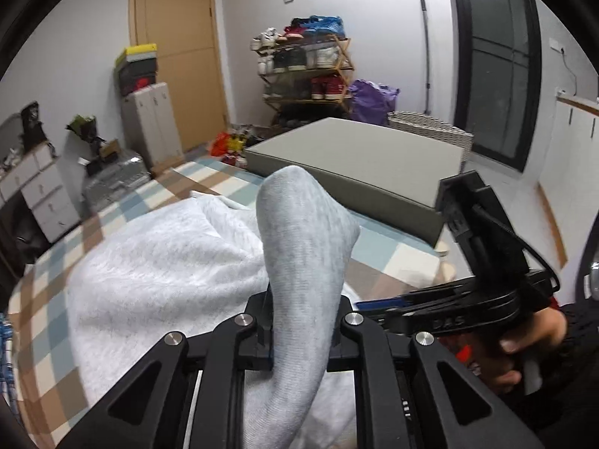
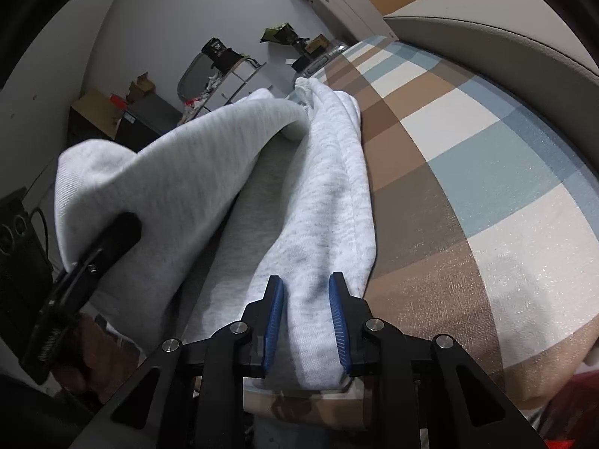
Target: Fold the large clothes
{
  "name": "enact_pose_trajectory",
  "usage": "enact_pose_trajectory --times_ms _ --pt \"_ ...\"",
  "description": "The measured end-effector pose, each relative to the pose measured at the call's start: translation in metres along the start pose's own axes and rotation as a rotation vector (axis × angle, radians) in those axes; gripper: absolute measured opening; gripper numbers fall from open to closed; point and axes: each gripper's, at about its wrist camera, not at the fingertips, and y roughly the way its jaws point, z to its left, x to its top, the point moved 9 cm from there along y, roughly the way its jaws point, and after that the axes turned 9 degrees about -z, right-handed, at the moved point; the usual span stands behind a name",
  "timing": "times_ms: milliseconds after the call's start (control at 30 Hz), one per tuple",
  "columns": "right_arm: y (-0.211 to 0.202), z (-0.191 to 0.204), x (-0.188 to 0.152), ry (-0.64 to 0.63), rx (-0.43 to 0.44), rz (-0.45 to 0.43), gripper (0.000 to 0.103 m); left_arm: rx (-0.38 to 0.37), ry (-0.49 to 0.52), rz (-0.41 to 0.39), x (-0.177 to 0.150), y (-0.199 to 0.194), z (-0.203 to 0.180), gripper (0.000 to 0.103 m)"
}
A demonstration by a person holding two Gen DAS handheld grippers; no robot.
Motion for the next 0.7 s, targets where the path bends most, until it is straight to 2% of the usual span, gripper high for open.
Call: enact_pose_trajectory --times_ms 100,133,233,300,333,400,433,467,533,600,700 --pt "0.001 0.0 0.0 0.012 0.009 -0.003 0.026 -0.026 0.027 0.038 -0.016 0.011 -0.026 0.009" --pt "0.001 0.0 0.0 0.013 0.01 -0.006 0.026 -0.018 0.068 0.053 -0.021 0.015 -0.034 0.009" --pt "0.0 -0.002 0.001 0.025 0.016 -0.011 0.021 0.09 0.261 0.112 -0.051 0.038 -0.052 0.014" --pt "-0.003 -0.004 0.004 0.041 0.012 0.001 0.02 0.134 0.333 0.092 -0.056 0.037 -0.055 0.016" --pt "-0.008 -0.005 0.006 0.029 -0.016 0.01 0.02 0.14 0.355 0.095 -0.059 0.036 -0.056 0.021" --pt "-0.021 -0.008 0.011 -0.018 -0.091 0.01 0.026 0.143 0.338 0.094 -0.062 0.035 -0.056 0.023" --pt "-0.032 -0.013 0.018 -0.034 -0.151 -0.005 0.035 0.142 0.332 0.093 -0.062 0.034 -0.056 0.024" --pt "-0.044 -0.017 0.026 -0.023 -0.18 -0.032 0.037 0.143 0.334 0.089 -0.062 0.033 -0.056 0.024" --pt "-0.058 -0.011 0.039 0.009 -0.144 -0.071 0.037 0.145 0.334 0.084 -0.061 0.033 -0.055 0.026" --pt "-0.063 0.012 0.051 0.008 -0.051 -0.105 0.037 0.144 0.343 0.079 -0.06 0.034 -0.058 0.031" --pt "-0.038 0.042 0.052 -0.022 0.044 -0.061 0.043 0.126 0.394 0.085 -0.066 0.032 -0.066 0.055"
